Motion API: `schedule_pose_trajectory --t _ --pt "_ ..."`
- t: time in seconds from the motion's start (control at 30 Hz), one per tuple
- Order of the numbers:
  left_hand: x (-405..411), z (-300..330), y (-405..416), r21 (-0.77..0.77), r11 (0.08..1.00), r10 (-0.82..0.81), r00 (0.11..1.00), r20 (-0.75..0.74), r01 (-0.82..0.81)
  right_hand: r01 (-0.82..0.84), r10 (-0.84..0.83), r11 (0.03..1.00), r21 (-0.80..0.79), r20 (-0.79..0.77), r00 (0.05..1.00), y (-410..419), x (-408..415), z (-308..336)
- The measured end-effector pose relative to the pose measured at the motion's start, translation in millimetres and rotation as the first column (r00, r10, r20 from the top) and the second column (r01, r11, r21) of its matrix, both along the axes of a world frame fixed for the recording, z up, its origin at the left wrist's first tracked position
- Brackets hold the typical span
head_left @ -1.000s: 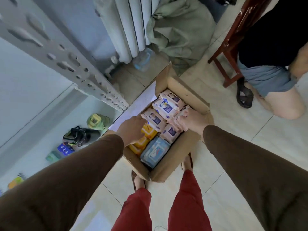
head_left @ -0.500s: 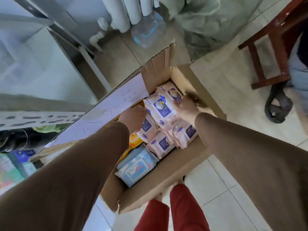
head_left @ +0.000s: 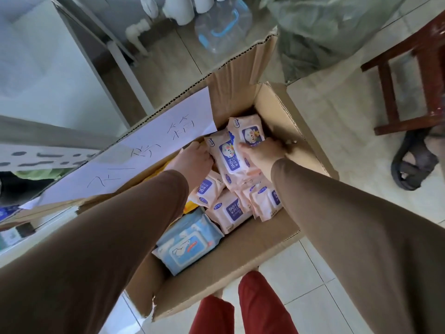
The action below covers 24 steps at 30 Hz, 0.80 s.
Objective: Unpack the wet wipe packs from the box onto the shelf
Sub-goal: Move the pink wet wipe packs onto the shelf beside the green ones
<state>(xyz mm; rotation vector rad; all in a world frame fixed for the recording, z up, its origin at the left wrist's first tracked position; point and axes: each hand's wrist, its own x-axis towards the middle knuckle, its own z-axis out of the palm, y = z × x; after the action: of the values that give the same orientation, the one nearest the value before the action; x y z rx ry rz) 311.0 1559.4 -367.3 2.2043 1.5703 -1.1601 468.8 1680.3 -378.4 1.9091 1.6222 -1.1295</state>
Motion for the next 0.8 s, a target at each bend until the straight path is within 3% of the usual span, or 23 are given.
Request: schedule_pose_trajectory --t 0.1,0.17,0.23,0.4,0.57,0.8 --pt "3 10 -14 -0.032 0.996 0.081 0.997 -0.002 -0.081 -0.043 0.042 0.999 0.023 0.073 0.996 -4 -4 6" --pt "-1 22 -23 -0.107 0.963 0.255 0.966 0.055 -0.248 0.063 -0.064 0.998 -0.009 -0.09 0.994 -8 -8 7" --pt "-6 37 -36 -0.154 0.899 0.426 0.9 0.096 -0.409 0.227 -0.241 0.97 -0.084 -0.272 0.932 -13 -9 13" --pt "-21 83 -85 -0.088 0.726 0.68 0.694 0.234 -0.682 0.356 -0.467 0.871 -0.337 -0.347 0.813 -32 -3 64" --pt "-40 165 -139 -0.202 0.529 0.826 0.445 0.344 -0.824 0.184 -0.347 0.904 -0.385 -0.41 0.844 -97 9 161" --pt "-74 324 -290 -0.148 0.382 0.805 0.25 0.538 -0.912 -0.027 -0.128 0.962 -0.27 -0.539 0.833 -246 -20 322"
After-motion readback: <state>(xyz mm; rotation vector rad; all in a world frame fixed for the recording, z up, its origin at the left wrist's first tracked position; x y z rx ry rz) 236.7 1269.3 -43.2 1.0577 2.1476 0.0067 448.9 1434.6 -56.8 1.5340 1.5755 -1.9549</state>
